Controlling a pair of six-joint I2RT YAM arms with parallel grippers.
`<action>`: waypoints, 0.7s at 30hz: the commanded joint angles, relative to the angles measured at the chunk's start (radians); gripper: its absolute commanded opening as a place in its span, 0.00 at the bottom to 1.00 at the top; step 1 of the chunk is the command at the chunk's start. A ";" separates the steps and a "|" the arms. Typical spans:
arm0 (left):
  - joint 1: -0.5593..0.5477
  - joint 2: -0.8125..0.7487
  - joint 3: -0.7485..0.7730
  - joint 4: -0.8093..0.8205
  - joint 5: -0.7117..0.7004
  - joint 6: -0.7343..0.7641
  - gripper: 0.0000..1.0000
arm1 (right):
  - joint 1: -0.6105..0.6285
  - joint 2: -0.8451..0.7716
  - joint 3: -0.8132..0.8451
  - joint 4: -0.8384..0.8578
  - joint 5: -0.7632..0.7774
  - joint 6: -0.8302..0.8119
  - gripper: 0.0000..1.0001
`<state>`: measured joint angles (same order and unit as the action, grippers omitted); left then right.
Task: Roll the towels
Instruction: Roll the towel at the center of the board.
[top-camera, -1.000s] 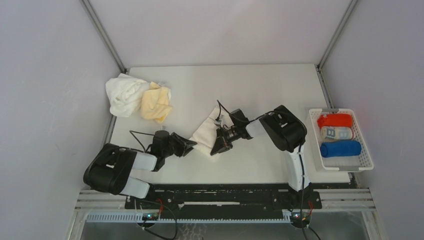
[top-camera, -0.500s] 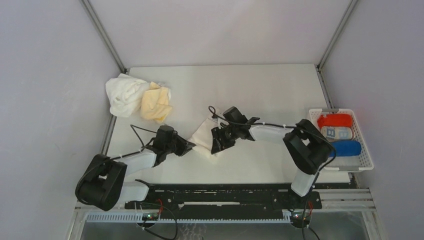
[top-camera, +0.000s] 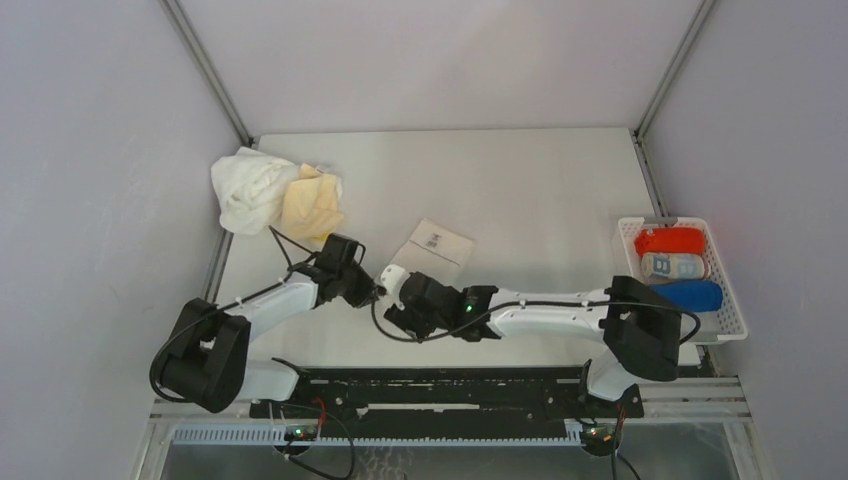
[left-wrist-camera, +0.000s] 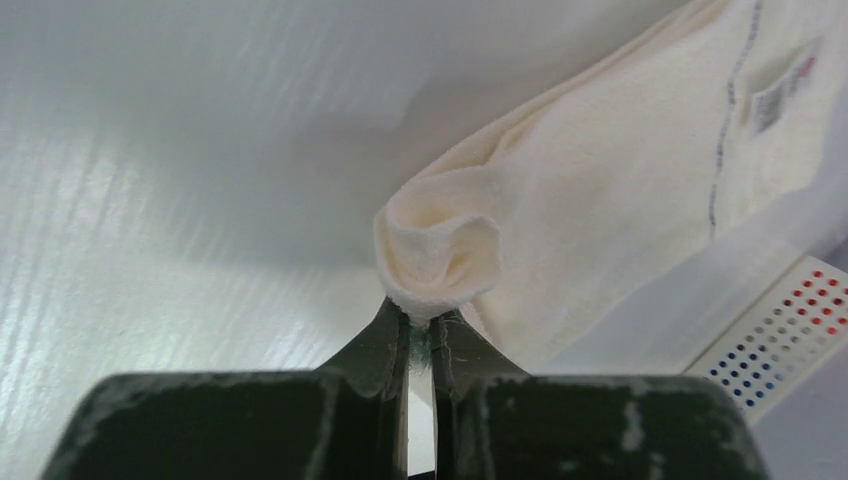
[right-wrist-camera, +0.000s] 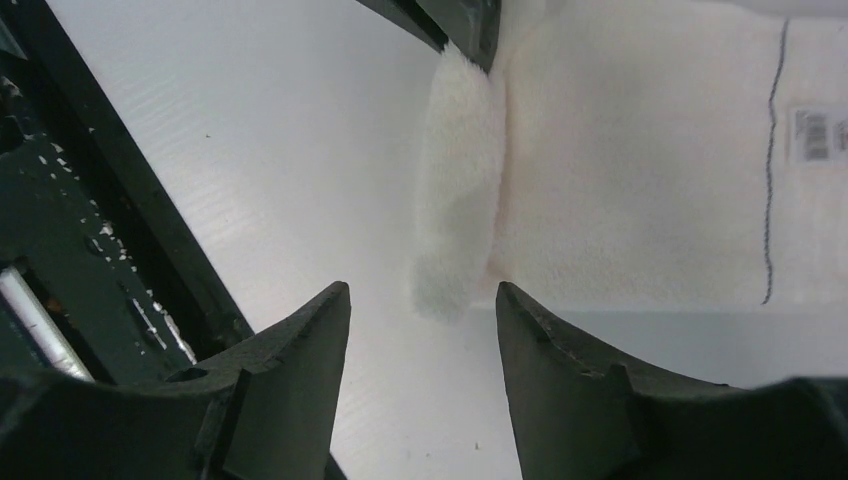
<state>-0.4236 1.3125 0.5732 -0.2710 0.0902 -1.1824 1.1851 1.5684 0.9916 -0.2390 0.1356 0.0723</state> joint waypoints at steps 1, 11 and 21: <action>-0.006 0.029 0.073 -0.101 0.006 0.051 0.01 | 0.082 0.069 0.022 0.090 0.220 -0.117 0.56; -0.003 0.078 0.113 -0.145 0.038 0.066 0.01 | 0.159 0.199 0.068 0.115 0.304 -0.177 0.55; -0.004 0.092 0.123 -0.153 0.043 0.071 0.02 | 0.184 0.238 0.095 0.077 0.332 -0.195 0.54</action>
<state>-0.4236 1.3941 0.6544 -0.4034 0.1131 -1.1393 1.3445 1.8305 1.0527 -0.1764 0.4358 -0.0982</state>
